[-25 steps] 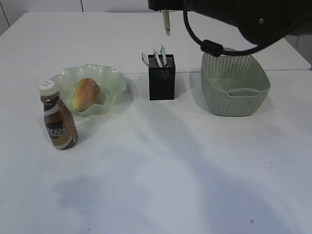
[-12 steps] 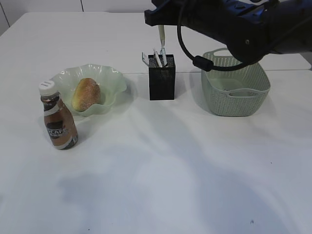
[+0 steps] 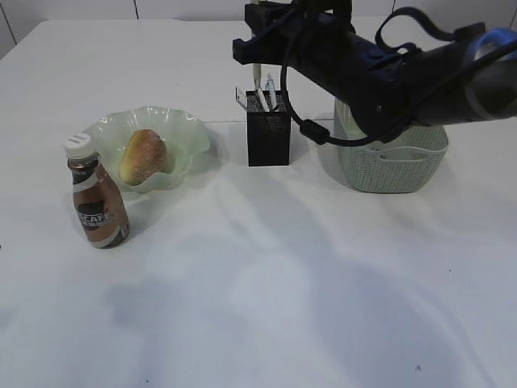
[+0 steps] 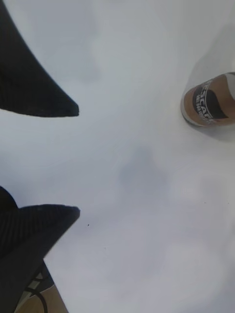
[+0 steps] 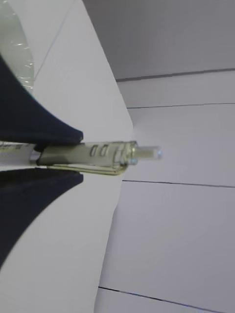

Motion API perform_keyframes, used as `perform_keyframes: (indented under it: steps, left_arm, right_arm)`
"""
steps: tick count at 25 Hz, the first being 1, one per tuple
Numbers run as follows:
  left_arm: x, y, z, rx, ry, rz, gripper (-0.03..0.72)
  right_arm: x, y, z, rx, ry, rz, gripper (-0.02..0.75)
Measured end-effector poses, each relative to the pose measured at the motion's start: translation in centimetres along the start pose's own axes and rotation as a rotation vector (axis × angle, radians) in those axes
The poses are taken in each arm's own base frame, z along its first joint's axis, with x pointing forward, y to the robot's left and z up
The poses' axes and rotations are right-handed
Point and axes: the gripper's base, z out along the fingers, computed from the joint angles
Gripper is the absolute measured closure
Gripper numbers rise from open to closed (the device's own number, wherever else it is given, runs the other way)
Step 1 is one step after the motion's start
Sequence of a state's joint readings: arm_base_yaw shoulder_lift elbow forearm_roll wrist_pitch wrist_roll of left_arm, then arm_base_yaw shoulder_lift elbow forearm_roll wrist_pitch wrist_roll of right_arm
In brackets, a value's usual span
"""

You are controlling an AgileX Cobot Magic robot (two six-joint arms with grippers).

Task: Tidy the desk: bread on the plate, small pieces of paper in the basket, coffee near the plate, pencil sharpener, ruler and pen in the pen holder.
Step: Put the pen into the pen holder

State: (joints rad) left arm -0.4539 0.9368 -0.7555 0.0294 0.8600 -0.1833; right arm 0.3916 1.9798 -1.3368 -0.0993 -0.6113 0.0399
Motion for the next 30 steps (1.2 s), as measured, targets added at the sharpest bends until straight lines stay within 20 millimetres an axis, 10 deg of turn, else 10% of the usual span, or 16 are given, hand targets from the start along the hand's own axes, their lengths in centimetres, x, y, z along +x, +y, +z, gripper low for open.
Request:
perform_keyframes:
  steps: [9, 30]
  left_arm:
    - [-0.1, 0.1, 0.0, -0.010, -0.010, 0.010, 0.287]
    - [-0.2, 0.1, 0.0, -0.012, -0.017, 0.013, 0.287]
  right_arm:
    - [3.9, -3.2, 0.7, 0.151, -0.034, 0.108, 0.637]
    - [5.4, -4.0, 3.9, 0.157, -0.072, 0.100, 0.637]
